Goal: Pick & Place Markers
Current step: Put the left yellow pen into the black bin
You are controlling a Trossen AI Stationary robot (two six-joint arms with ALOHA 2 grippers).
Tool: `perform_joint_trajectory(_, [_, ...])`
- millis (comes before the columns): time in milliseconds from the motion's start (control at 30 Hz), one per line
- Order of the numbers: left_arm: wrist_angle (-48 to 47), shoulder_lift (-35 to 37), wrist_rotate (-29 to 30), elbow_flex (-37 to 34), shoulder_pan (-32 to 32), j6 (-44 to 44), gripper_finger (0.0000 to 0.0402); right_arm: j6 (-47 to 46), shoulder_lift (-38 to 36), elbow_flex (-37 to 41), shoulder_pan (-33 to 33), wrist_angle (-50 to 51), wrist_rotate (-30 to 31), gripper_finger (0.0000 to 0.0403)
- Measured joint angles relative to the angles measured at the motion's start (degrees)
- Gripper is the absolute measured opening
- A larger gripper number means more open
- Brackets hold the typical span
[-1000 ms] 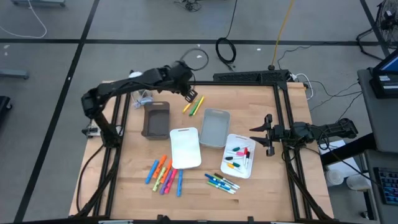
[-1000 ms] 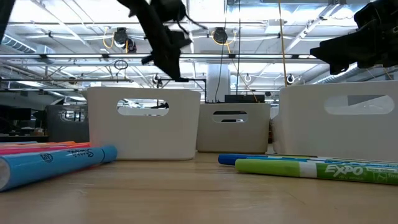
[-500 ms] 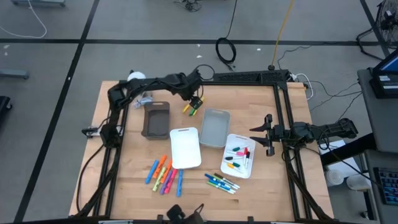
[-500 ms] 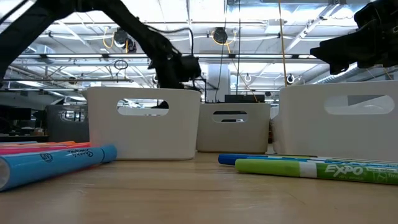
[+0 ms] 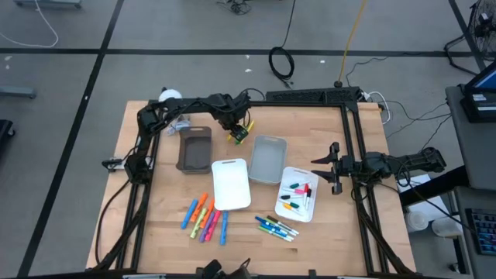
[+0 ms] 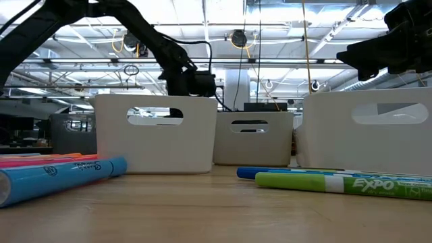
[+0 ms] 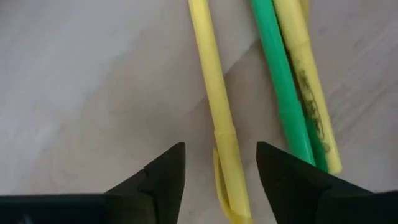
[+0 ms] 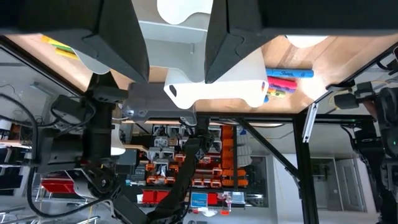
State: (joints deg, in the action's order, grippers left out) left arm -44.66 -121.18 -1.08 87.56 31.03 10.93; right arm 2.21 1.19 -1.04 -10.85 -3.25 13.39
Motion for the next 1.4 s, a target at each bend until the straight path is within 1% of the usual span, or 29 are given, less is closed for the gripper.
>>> perform_joint_trajectory(133, [0.6, -1.3, 1.2, 0.1, -0.3, -0.2, 0.0179, 0.0, 0.0, 0.0, 0.0, 0.0, 0.0, 0.0143])
perform_joint_trajectory(333, [1.6, -3.1, 1.4, 0.0, -0.3, -0.3, 0.0148, 0.0, 0.0, 0.0, 0.0, -0.4, 0.0, 0.0143])
perform_joint_trajectory(433, [1.5, -3.1, 1.3, 0.0, -0.3, -0.4, 0.0115, 0.0, 0.0, 0.0, 0.0, -0.6, 0.0, 0.0145])
perform_joint_trajectory(600, [1.2, -3.2, 0.9, 0.0, 0.1, 0.0, 0.0034, 0.0, 0.0, 0.0, 0.0, -1.5, 0.0, 0.0144])
perform_joint_trajectory(767, [1.1, -3.2, 1.0, 0.0, 0.1, 1.2, 0.0033, 0.0, 0.0, 0.0, 0.0, -1.7, 0.0, 0.0146])
perform_joint_trajectory(867, [0.8, -1.9, 1.0, -0.1, 0.1, 1.9, 0.0033, 0.0, 0.0, 0.0, 0.0, -1.9, 0.0, 0.0145])
perform_joint_trajectory(1000, [-0.8, 1.9, 1.0, -0.7, -0.3, 3.9, 0.0033, 0.0, 0.0, 0.0, 0.0, -2.0, 0.0, 0.0144])
perform_joint_trajectory(1100, [-2.4, 7.9, 1.8, -0.3, -1.2, 5.0, 0.0033, 0.0, 0.0, 0.0, 0.0, -2.1, 0.0, 0.0145])
perform_joint_trajectory(1167, [-4.4, 11.7, 4.0, -0.2, -2.4, 6.3, 0.0033, 0.0, 0.0, 0.0, 0.0, -2.1, 0.0, 0.0146])
perform_joint_trajectory(1267, [-9.2, 17.3, 9.3, -0.4, -5.0, 9.4, 0.0033, 0.0, 0.0, 0.0, 0.0, -2.1, 0.0, 0.0144])
perform_joint_trajectory(1400, [-19.5, 25.5, 14.5, -0.1, -9.4, 19.6, 0.0033, 0.0, 0.0, 0.0, 0.0, -2.1, 0.0, 0.0145])
